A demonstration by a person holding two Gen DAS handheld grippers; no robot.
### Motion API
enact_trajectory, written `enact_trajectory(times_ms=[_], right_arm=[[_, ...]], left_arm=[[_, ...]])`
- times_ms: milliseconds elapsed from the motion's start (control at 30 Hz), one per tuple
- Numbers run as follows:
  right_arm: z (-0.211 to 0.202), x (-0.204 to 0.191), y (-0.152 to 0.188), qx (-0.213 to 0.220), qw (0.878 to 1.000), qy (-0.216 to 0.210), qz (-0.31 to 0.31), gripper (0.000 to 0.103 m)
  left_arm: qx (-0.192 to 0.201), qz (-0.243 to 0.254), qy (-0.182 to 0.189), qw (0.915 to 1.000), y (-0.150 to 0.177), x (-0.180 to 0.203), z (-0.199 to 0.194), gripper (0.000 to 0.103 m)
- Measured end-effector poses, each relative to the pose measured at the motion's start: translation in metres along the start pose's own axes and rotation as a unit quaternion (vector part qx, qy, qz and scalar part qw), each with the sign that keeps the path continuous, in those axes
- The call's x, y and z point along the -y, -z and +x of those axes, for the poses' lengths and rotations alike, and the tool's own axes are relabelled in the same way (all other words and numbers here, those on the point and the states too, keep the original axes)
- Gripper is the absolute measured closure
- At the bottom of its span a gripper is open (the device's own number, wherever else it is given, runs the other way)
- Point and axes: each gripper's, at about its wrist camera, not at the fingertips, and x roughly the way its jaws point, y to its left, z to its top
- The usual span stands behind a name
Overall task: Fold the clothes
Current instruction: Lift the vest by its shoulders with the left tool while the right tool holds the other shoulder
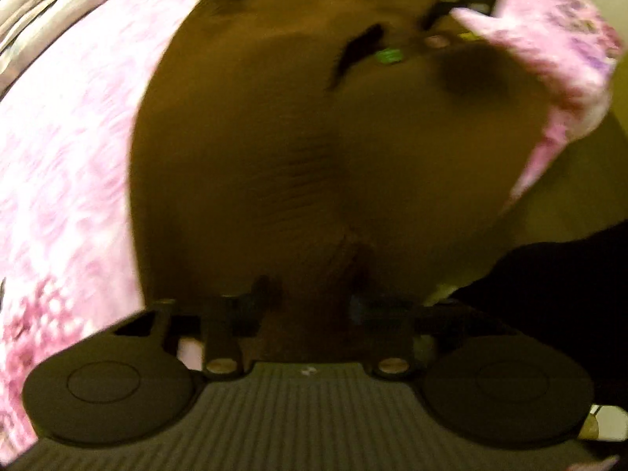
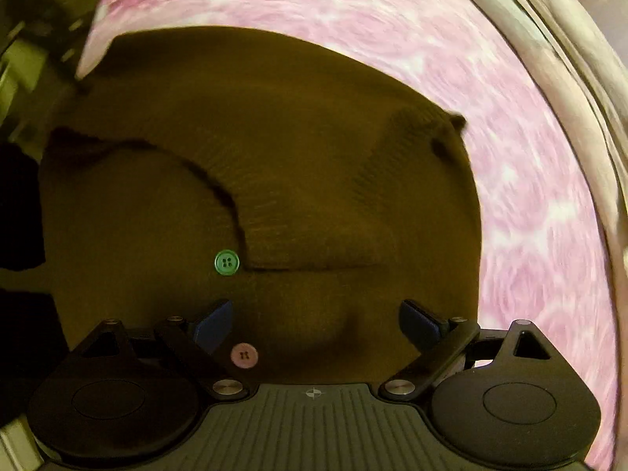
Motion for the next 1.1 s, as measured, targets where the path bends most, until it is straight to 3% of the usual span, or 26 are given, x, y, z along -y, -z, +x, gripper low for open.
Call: enact_trajectory(times_ms=[100,167,367,633,833,867,900,967,1100], right_arm=[[0.005,-0.008,0.001,0.022,0.998,-0.015,-0.061,0.009],[0.01,-0.017,0.001,0.039,0.992,-0.01,-0.12,0.009],[0.014,-0.019,-0.009,0.065,0.968,0.007,-0.243,0.019],[0.02,-0.011,-0.017,0.09,0.939,0.055,-0.327,0.019],[0.019,-0.012,-0.035,0.108,0.939,0.004,-0.326,0.019],[0.018,-0.011,-0.038,0.107,0.94,-0.008,-0.323,0.022],[0.018,-0.01,-0.041,0.1,0.943,-0.02,-0.318,0.033],[0.019,-0.008,-0.045,0.08,0.947,-0.04,-0.308,0.085],[-0.004,-0.002,-0.048,0.084,0.96,-0.042,-0.264,0.092]], left_arm=[[0.014,-0.033,0.002,0.9993,-0.01,-0.042,-0.013,0.101],[0.034,-0.077,-0.02,0.9963,-0.016,-0.075,-0.028,0.101],[0.067,-0.035,-0.045,0.9961,-0.03,-0.125,-0.046,0.101],[0.068,-0.039,-0.049,0.9957,-0.028,-0.11,-0.035,0.101],[0.067,-0.025,-0.046,0.9964,-0.018,-0.104,-0.038,0.101],[0.067,-0.019,-0.047,0.9965,-0.016,-0.103,-0.039,0.101],[0.068,-0.015,-0.047,0.9965,-0.016,-0.104,-0.039,0.101],[0.071,-0.009,-0.048,0.9963,-0.016,-0.104,-0.042,0.101],[0.086,0.007,-0.057,0.9946,-0.019,-0.107,-0.052,0.101]])
